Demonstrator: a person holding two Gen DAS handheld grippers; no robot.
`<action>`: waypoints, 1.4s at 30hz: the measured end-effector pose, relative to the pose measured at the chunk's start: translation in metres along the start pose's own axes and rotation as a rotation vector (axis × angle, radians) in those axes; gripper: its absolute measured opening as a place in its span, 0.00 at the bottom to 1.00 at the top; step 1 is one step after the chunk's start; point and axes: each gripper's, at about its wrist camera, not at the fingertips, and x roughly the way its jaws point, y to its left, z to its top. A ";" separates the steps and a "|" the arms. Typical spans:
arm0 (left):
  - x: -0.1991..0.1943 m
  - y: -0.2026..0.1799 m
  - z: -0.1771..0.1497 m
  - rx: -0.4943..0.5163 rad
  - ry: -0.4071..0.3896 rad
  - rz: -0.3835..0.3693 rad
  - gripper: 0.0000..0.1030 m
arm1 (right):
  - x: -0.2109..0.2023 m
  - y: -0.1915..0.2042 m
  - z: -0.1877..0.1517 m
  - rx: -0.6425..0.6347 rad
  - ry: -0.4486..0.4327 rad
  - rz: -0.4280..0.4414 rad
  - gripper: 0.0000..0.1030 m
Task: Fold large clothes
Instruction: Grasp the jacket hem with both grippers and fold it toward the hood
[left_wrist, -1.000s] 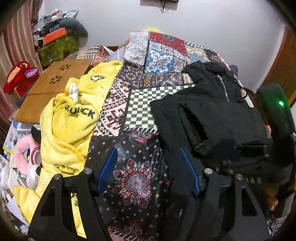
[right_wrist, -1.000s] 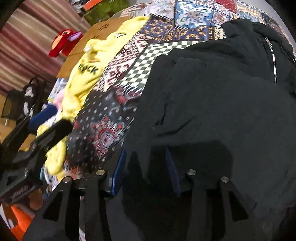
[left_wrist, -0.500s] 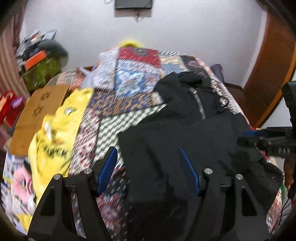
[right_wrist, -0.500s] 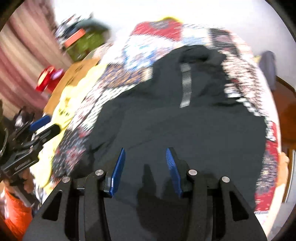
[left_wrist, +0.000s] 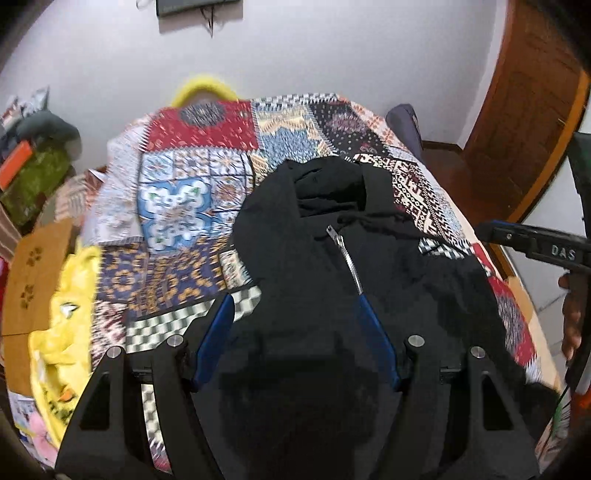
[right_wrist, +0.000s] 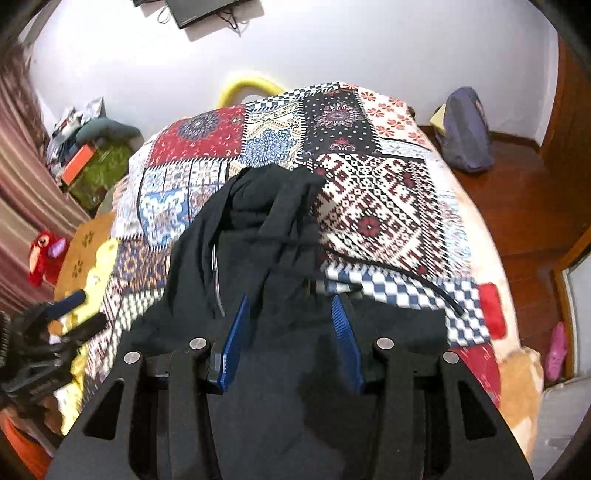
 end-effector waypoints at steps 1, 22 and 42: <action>0.011 0.002 0.008 -0.015 0.009 -0.002 0.66 | 0.006 -0.002 0.007 0.001 0.002 0.004 0.42; 0.185 0.016 0.063 -0.143 0.118 0.105 0.59 | 0.163 -0.021 0.058 0.188 0.141 -0.031 0.49; 0.002 0.007 0.017 0.013 -0.027 -0.057 0.07 | -0.001 0.045 -0.006 -0.181 -0.101 -0.059 0.14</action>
